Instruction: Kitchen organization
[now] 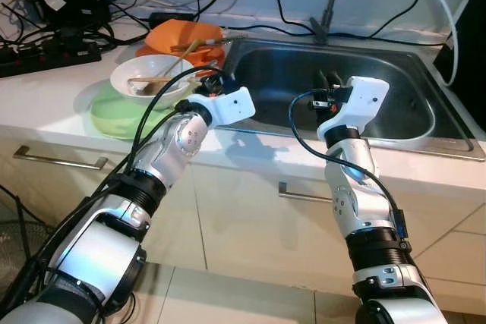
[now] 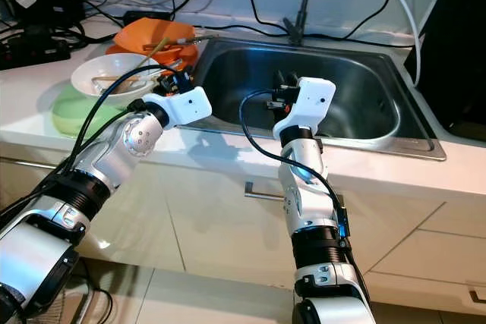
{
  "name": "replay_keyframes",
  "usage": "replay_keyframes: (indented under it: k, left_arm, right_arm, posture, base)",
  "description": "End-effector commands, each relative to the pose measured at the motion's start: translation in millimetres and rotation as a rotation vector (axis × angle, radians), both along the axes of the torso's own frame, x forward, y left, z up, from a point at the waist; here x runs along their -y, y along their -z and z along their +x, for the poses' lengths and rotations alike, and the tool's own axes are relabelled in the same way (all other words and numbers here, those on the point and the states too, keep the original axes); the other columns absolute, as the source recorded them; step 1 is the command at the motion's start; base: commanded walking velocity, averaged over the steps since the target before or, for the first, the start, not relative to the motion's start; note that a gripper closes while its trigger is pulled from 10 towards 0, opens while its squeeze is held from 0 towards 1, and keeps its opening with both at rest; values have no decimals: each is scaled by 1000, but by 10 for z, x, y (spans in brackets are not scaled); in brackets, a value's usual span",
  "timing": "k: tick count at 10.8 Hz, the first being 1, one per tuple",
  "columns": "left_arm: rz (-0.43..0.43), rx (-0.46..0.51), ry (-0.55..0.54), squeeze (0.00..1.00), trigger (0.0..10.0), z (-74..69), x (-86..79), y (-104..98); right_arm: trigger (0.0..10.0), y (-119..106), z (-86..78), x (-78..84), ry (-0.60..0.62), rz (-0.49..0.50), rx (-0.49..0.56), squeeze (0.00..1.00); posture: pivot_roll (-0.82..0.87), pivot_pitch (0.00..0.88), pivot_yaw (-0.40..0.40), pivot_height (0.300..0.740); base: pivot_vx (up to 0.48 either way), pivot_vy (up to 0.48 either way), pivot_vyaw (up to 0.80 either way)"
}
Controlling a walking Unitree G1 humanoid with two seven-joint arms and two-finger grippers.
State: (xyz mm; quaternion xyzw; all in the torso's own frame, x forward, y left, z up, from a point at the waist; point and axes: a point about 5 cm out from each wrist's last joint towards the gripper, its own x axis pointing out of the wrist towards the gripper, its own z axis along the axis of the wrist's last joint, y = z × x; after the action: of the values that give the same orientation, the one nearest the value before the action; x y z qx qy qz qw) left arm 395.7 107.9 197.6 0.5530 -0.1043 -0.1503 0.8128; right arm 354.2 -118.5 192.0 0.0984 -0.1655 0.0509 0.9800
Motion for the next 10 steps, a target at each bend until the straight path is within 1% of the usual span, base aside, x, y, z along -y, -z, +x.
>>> replay_keyframes:
  k: [1, 6, 10]
  left_arm:
    - [23, 20, -10, 0, 10000, 36, 20, -74]
    - [13, 79, -35, 0, 10000, 89, 56, -187]
    - [36, 57, -47, 0, 10000, 109, 62, -138]
  right_arm:
    - [10000, -29, 15, -6, 2, 10, 7, 0]
    - [10000, -21, 10, -14, 3, 11, 5, 0]
    - [10000, -10, 8, 5, 12, 13, 2, 0]
  posture:
    - [158, 0, -8, 740]
    - [152, 0, -3, 740]
    - [150, 0, 0, 740]
  base:
    - [0, 0, 0]
    - [0, 0, 0]
    - [0, 0, 0]
